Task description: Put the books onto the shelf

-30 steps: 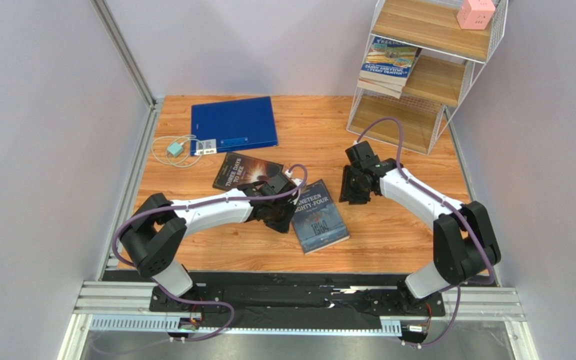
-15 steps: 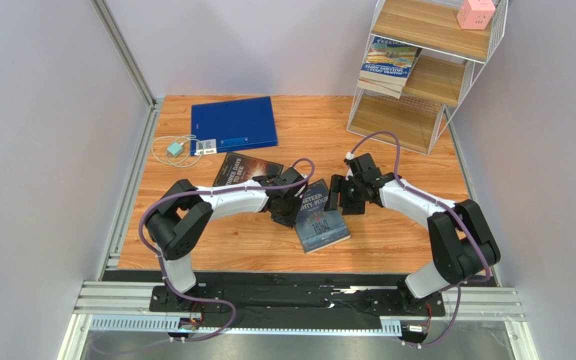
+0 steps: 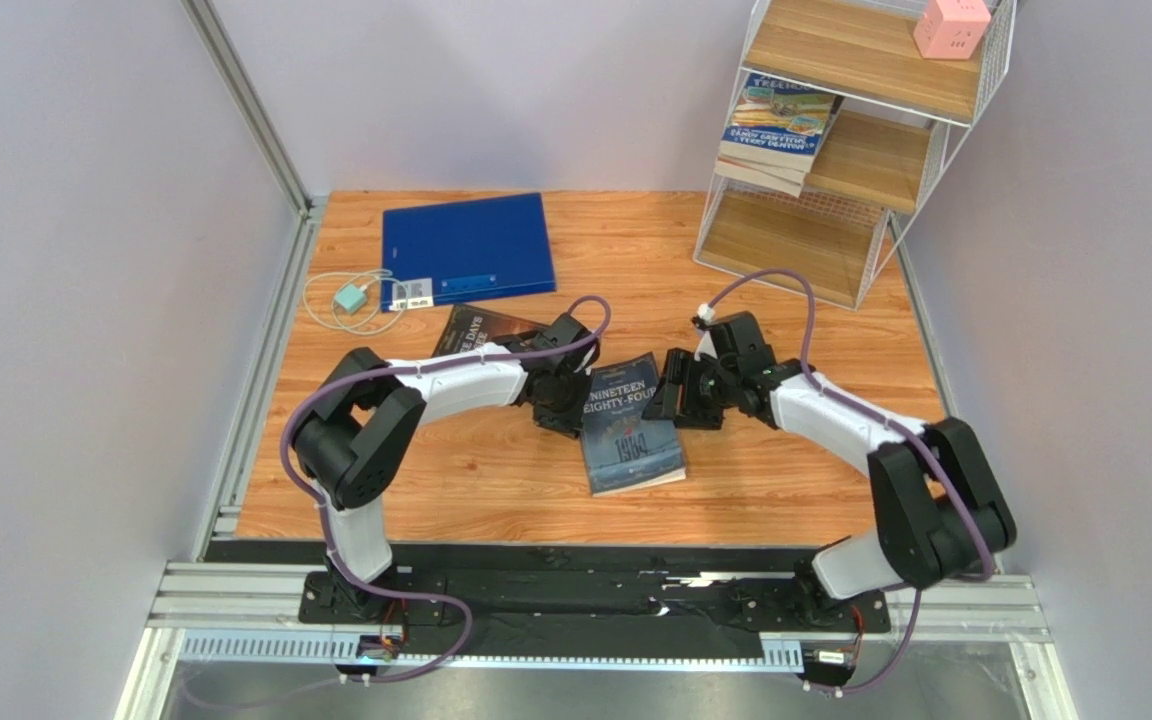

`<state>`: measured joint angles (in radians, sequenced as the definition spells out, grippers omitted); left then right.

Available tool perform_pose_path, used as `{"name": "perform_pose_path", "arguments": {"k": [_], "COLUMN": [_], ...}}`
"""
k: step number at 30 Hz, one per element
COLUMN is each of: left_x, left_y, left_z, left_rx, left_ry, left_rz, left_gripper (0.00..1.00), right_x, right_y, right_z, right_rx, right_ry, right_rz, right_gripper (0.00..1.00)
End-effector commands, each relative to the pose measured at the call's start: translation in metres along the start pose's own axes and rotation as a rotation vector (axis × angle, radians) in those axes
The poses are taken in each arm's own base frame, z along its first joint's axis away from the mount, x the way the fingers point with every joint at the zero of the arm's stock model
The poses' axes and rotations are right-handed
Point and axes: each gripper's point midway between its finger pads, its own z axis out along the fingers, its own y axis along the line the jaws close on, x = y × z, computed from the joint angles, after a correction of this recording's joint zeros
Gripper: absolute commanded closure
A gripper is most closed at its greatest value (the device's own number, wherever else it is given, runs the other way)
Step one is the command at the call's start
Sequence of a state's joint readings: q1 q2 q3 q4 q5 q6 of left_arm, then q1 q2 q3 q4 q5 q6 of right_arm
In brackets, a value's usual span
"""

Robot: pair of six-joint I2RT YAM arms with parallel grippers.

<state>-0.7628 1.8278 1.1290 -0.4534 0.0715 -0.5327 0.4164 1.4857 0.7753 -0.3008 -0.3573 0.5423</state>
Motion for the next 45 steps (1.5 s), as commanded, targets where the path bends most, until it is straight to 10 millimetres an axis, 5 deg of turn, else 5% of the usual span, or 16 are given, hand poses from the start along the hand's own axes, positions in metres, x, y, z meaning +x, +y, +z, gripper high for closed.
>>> {"name": "perform_pose_path", "arguments": {"k": [1,5,11,20,24,27,28,30,31,33,34,40,45], "left_x": [0.009,0.006,-0.004,-0.02,-0.023,-0.017,-0.009,-0.018,-0.006,-0.025,-0.015,-0.037,-0.059], "left_y": [0.009,0.003,-0.002,-0.009,0.001,0.02,0.033,0.033,0.042,0.024,0.029,0.007,-0.035], "left_z": [0.02,0.022,0.02,0.016,0.006,-0.009,-0.011,-0.029,-0.029,-0.05,-0.048,-0.075,-0.101], "left_rx": [-0.034,-0.008,0.0,0.015,-0.024,-0.063,-0.078,-0.042,-0.04,0.097,0.121,0.333,0.625], "left_ry": [0.039,0.035,0.013,-0.013,-0.049,-0.063,-0.053,-0.135,-0.135,-0.269,-0.275,-0.463,-0.609], "left_rz": [0.012,0.008,0.011,0.012,0.015,-0.012,-0.033,-0.054,-0.069,-0.064,-0.071,-0.056,-0.006], "left_gripper": [1.0,1.0,1.0,1.0,1.0,0.75,0.39,0.2,0.1,0.07,0.07,0.0,0.0], "right_x": [-0.031,-0.028,-0.005,0.009,0.005,-0.005,-0.01,-0.017,-0.024,-0.029,-0.038,-0.053,-0.056], "right_y": [0.063,0.064,0.045,0.037,0.039,0.045,0.049,0.059,0.067,0.079,0.089,0.13,0.149], "right_z": [-0.037,-0.037,-0.004,0.018,0.017,0.008,0.003,-0.004,-0.011,-0.019,-0.028,-0.065,-0.084], "right_rx": [-0.243,-0.253,-0.234,-0.247,-0.245,-0.249,-0.257,-0.282,-0.302,-0.341,-0.367,-0.503,-0.583], "right_ry": [-0.152,-0.144,-0.008,0.068,0.051,0.01,-0.01,-0.03,-0.052,-0.067,-0.093,-0.142,-0.154], "right_rz": [-0.059,-0.078,-0.026,0.012,0.009,-0.007,-0.022,-0.039,-0.06,-0.082,-0.1,-0.171,-0.175], "right_gripper": [0.41,0.41,0.42,0.46,0.81,0.9,0.91,0.92,0.92,0.93,0.93,0.94,0.95]}}
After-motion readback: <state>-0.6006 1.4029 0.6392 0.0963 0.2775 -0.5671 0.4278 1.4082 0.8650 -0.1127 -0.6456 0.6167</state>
